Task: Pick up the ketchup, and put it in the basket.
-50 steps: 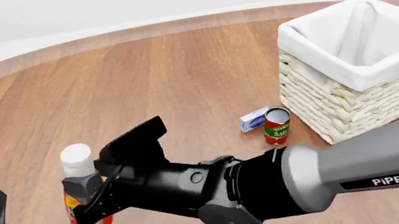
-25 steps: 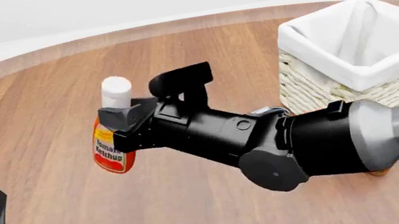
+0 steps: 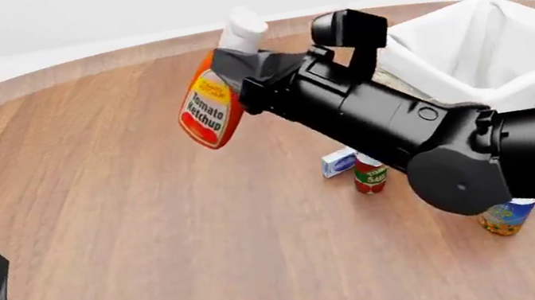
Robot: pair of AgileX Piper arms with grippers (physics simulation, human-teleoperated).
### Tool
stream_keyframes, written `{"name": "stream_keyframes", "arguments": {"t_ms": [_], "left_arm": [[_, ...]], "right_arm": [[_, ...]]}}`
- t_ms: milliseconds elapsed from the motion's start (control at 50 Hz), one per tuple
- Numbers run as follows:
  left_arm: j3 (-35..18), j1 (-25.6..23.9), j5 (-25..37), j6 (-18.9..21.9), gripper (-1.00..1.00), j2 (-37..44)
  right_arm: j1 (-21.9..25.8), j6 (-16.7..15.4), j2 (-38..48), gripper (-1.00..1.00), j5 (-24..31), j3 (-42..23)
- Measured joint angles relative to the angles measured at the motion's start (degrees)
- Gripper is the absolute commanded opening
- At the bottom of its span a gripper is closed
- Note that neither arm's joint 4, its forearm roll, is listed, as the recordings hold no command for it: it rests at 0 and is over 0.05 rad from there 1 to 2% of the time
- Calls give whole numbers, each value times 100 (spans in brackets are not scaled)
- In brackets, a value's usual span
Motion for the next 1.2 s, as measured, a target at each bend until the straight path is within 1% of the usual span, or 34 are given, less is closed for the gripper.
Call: {"name": "stream_keyframes", "arguments": {"t_ms": [180,380,840,1200], "left_arm": [[0,0,0,0,100,0],[0,0,0,0,100,0],[0,0,0,0,100,0],[0,0,0,0,100,0]], "right_arm": [[-427,-24,-367,-100,-235,247],[-919,-123,-748,-100,-448,508],[-2057,-473,-1477,-100,-814,1090],[-2882,-594,-1972,-100,-916,1479]]}}
